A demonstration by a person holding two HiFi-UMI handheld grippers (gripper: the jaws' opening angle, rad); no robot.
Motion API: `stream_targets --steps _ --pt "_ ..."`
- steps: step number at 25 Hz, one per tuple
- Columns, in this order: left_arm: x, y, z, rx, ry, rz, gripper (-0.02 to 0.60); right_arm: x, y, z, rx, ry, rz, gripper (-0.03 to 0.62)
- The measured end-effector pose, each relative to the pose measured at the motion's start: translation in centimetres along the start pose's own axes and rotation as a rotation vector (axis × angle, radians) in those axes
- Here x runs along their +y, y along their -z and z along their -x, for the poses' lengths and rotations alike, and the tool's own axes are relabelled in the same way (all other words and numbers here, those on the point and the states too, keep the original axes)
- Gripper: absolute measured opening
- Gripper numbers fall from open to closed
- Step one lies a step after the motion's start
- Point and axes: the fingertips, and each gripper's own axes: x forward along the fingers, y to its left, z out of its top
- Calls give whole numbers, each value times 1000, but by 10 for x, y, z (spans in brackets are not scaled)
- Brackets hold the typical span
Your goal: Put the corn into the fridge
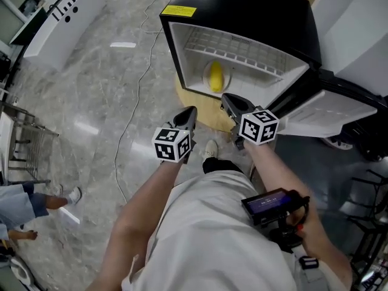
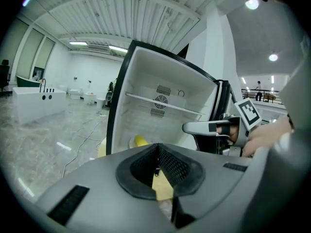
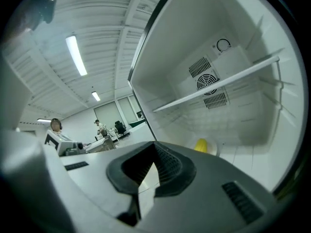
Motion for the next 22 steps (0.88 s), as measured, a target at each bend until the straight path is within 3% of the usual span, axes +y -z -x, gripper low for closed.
stream_targets --steps 9,22 --pt "-35 13 43 -28 75 -33 8 22 12 49 -21 -58 28 8" --pt "-43 21 61 -52 63 -24 8 39 23 75 13 -63 79 8"
